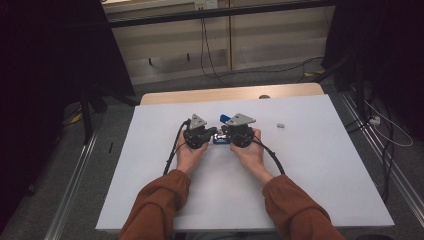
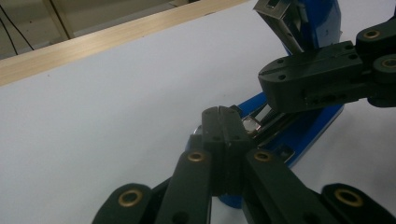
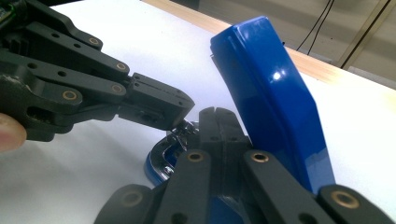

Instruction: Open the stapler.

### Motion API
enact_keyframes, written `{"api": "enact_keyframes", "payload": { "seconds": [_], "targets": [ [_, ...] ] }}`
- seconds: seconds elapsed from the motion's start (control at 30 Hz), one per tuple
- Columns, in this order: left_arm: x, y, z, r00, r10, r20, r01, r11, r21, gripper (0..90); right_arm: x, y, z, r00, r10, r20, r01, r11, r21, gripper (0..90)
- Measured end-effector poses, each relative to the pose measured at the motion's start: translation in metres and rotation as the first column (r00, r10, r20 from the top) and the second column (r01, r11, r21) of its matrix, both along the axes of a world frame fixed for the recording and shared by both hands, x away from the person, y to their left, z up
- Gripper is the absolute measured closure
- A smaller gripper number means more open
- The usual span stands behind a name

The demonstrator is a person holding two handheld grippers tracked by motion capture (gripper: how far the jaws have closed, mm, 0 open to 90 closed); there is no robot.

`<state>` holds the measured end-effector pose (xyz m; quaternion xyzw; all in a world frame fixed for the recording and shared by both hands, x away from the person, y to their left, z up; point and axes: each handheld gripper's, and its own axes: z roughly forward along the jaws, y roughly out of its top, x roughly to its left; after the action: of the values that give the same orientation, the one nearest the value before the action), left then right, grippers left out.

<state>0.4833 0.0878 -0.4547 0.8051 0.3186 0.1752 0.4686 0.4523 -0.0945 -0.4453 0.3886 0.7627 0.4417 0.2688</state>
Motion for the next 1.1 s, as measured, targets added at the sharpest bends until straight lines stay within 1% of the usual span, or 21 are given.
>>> {"api": "enact_keyframes", "payload": {
  "seconds": [0.13,0.2,0.27,0.37,0.57,0.77,0.93,1.1],
  "targets": [
    [0.000,0.000,0.000,1.0000,0.000,0.000,0.000,1.0000,-0.009,90.0,0.000,-0.001,0.002,0.9999,-0.011,0.007,0.011,1.000,-0.001,90.0],
    [0.000,0.001,-0.001,1.0000,-0.005,0.002,0.005,1.0000,-0.006,90.0,0.000,-0.002,0.002,0.9999,-0.011,0.008,0.011,1.000,0.000,90.0],
    [0.001,0.001,-0.001,1.0000,-0.003,-0.005,0.003,0.9998,-0.020,90.0,-0.001,-0.002,0.003,0.9999,-0.013,0.009,0.013,1.000,-0.003,90.0],
    [0.001,0.001,-0.001,1.0000,-0.005,0.001,0.005,0.9999,-0.013,90.0,-0.001,-0.003,0.004,0.9998,-0.015,0.011,0.015,1.000,-0.005,90.0],
    [0.001,0.002,-0.001,1.0000,-0.008,0.000,0.008,0.9998,-0.018,90.0,-0.001,-0.003,0.004,0.9997,-0.018,0.014,0.018,1.000,-0.006,90.0],
    [0.001,0.001,-0.001,1.0000,-0.009,0.002,0.009,0.9999,-0.011,90.0,-0.002,-0.006,0.006,0.9992,-0.031,0.023,0.031,0.999,-0.007,90.0],
    [0.001,0.001,-0.001,0.9999,-0.011,0.003,0.011,0.9999,-0.010,90.0,-0.003,-0.006,0.007,0.9992,-0.035,0.022,0.035,0.999,-0.012,90.0],
    [0.001,0.002,-0.002,0.9999,-0.011,0.005,0.011,0.9998,-0.016,90.0,-0.004,-0.010,0.010,0.9975,-0.062,0.034,0.062,0.998,-0.004,90.0]
  ]
}}
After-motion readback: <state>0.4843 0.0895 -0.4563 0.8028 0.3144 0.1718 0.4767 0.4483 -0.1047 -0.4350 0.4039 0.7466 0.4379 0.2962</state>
